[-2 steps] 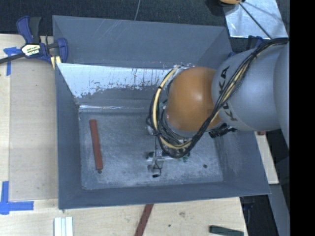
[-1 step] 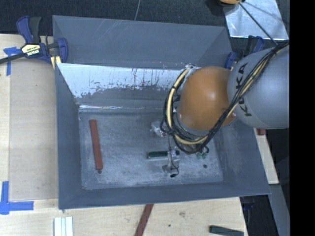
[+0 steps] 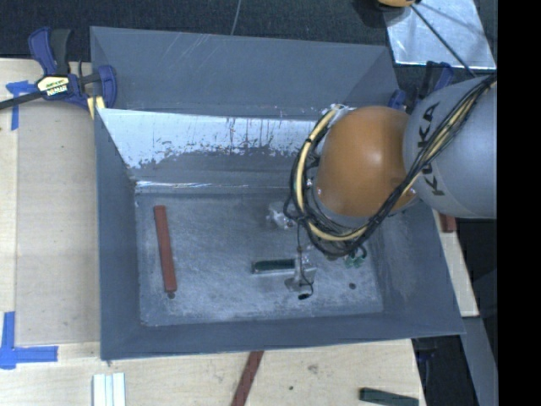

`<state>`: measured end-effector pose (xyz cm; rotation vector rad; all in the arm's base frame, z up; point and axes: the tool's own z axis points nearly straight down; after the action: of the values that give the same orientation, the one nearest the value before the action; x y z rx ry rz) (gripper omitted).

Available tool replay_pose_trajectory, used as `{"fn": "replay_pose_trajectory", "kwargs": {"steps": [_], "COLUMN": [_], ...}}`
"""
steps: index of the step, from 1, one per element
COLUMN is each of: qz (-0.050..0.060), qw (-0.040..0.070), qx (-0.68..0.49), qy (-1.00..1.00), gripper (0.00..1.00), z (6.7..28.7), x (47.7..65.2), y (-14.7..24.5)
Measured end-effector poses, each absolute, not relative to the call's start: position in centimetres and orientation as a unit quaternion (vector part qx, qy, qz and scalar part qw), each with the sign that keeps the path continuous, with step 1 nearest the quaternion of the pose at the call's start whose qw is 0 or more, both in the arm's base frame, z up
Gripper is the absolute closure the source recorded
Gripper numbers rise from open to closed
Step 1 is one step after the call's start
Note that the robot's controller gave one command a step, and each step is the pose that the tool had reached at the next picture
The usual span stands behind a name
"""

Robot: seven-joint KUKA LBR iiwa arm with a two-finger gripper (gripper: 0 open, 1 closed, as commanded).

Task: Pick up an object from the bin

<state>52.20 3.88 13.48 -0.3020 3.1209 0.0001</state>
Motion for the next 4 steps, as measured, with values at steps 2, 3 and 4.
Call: {"fn": "replay_pose_trajectory", "kwargs": {"steps": [2,3,4], "qz": [0.001,0.001,0.0], "qw": [0.003,0.003,0.001], "qx": [-0.036,-0.036,-0.036], "qy": [0.999,0.999,0.999], "gripper": [1.0,1.0,1.0], "z": [7.07,7.07,7.38], "x": [52.89,52.89,52.76], "y": [3.74,3.74,3.73]}}
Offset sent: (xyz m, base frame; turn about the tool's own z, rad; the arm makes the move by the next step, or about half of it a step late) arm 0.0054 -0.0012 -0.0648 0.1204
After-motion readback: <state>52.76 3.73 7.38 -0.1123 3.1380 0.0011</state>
